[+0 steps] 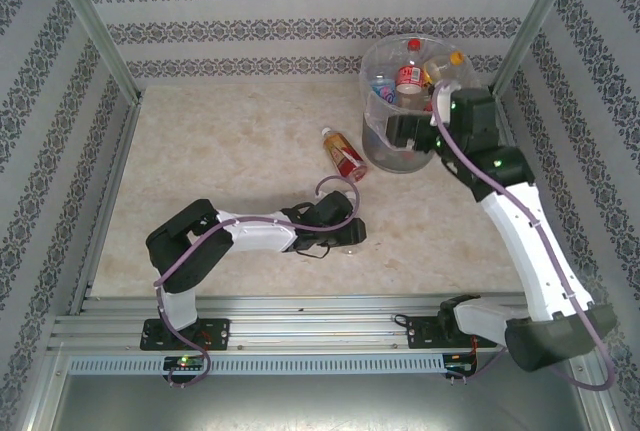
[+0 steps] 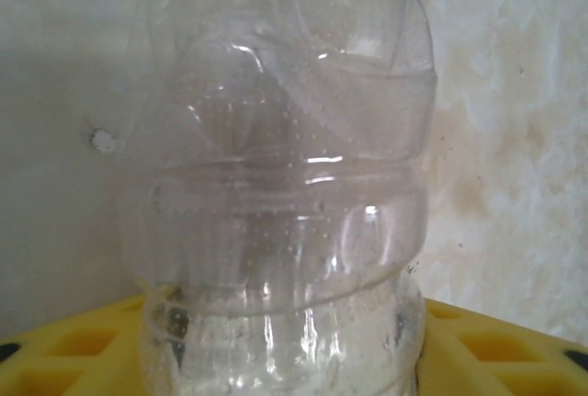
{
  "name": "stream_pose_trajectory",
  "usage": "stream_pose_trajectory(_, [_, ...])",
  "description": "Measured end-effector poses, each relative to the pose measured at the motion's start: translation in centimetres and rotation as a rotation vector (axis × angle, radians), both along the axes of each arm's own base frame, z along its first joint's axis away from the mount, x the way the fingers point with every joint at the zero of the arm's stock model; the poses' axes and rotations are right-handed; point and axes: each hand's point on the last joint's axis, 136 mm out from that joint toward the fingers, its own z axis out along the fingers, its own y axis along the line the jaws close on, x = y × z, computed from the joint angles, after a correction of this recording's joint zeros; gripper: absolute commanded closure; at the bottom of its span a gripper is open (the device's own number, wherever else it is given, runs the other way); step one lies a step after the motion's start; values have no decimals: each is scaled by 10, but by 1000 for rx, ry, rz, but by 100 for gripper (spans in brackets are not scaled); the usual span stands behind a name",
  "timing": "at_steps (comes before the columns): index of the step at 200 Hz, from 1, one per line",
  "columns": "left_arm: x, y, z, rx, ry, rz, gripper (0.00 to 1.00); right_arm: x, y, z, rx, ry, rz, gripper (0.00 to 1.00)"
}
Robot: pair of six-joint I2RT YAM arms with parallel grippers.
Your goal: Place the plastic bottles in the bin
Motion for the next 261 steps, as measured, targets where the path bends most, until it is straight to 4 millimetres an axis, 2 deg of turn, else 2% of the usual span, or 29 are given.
stream_pose_trajectory(19, [-4, 11, 2, 13, -42, -17, 43, -15, 10, -41, 71, 109, 21, 4])
stream_pose_trajectory(36, [-9, 24, 8, 22, -98, -41, 42, -23, 19, -68, 137, 191, 31, 4])
stream_pose_trajectory(69, [-11, 34, 44, -31, -264, -95, 39, -37, 48, -96, 253, 292, 103, 2])
stream_pose_trajectory(105, [-8, 30, 74, -105, -400, -132, 37, -49, 97, -102, 340, 339, 241, 2])
stream_pose_trajectory(137, [-6, 28, 86, -141, -468, -144, 36, -54, 121, -111, 370, 379, 294, 2])
stream_pose_trajectory(185, [-6, 30, 106, -178, -548, -149, 34, -55, 133, -115, 379, 388, 314, 2])
stream_pose_trajectory(208, [-4, 32, 107, -172, -565, -142, 34, -53, 135, -116, 384, 385, 314, 4])
stream_pose_trajectory(227, [-3, 33, 108, -169, -578, -140, 33, -52, 137, -117, 384, 388, 314, 10])
stream_pose_trajectory(253, [-2, 34, 109, -163, -592, -137, 34, -51, 138, -117, 386, 385, 316, 11])
stream_pose_trajectory(261, [-1, 34, 109, -163, -596, -134, 34, -50, 138, -117, 386, 381, 316, 18])
